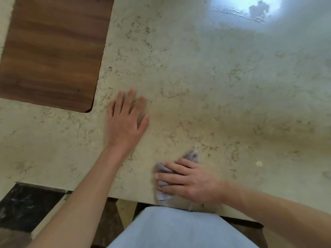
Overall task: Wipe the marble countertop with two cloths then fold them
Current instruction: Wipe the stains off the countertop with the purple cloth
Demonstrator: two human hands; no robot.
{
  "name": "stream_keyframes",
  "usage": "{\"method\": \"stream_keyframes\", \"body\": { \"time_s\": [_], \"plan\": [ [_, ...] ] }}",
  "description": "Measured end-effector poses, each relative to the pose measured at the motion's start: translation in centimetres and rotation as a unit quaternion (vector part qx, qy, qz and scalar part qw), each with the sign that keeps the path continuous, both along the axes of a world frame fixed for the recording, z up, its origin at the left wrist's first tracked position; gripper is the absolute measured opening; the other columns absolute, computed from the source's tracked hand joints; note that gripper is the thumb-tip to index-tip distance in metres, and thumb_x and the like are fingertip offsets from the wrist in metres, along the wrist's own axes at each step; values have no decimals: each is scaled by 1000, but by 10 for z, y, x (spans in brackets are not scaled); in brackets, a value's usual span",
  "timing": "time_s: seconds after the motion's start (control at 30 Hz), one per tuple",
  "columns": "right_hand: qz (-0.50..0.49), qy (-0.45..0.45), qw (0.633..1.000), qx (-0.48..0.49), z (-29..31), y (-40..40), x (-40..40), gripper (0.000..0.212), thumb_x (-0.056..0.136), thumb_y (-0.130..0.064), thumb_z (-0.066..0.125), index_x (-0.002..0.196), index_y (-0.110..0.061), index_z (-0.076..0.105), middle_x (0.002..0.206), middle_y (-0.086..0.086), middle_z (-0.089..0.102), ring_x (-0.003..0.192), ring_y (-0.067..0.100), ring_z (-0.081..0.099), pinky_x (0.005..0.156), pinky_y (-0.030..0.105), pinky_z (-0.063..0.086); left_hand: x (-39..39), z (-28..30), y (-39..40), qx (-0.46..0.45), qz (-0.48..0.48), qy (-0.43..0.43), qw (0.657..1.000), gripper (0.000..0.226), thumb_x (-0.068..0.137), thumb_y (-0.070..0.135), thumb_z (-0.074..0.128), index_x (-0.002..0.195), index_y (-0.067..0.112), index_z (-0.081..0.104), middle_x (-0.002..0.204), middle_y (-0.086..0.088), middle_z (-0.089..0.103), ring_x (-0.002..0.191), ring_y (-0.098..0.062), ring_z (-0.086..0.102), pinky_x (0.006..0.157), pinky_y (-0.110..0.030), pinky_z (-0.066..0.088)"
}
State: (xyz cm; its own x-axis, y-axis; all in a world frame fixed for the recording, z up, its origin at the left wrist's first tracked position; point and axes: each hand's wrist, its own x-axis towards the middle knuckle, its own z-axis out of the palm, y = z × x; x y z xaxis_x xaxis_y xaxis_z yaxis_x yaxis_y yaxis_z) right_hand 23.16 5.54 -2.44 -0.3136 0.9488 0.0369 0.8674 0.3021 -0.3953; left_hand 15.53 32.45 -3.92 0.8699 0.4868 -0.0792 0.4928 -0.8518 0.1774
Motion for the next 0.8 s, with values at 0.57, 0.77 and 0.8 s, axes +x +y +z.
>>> {"method": "stream_keyframes", "body": {
  "time_s": [0.57,0.77,0.8],
  "plan": [
    [-83,6,996,17,0,-59,42,41,105,-29,51,145,-24,55,161,-1,39,153,30,26,119,49,30,36,23,-91,-68,54,-16,996,57,95,41,40,146,16,46,161,-17,32,150,-35,25,118,-53,24],
    [-96,-81,990,69,-11,-37,168,44,104,-29,55,147,-23,53,158,3,45,147,32,40,112,49,39,67,14,-134,-52,-42,11,998,55,96,37,41,146,15,48,160,-18,35,147,-39,34,114,-58,31],
    [-193,-100,973,77,-9,-22,201,43,103,-29,55,146,-24,55,157,4,46,145,33,42,110,50,41,70,14,-137,-56,-28,14,998,55,97,35,41,147,14,45,160,-19,35,148,-38,32,115,-57,29]
  ]
}}
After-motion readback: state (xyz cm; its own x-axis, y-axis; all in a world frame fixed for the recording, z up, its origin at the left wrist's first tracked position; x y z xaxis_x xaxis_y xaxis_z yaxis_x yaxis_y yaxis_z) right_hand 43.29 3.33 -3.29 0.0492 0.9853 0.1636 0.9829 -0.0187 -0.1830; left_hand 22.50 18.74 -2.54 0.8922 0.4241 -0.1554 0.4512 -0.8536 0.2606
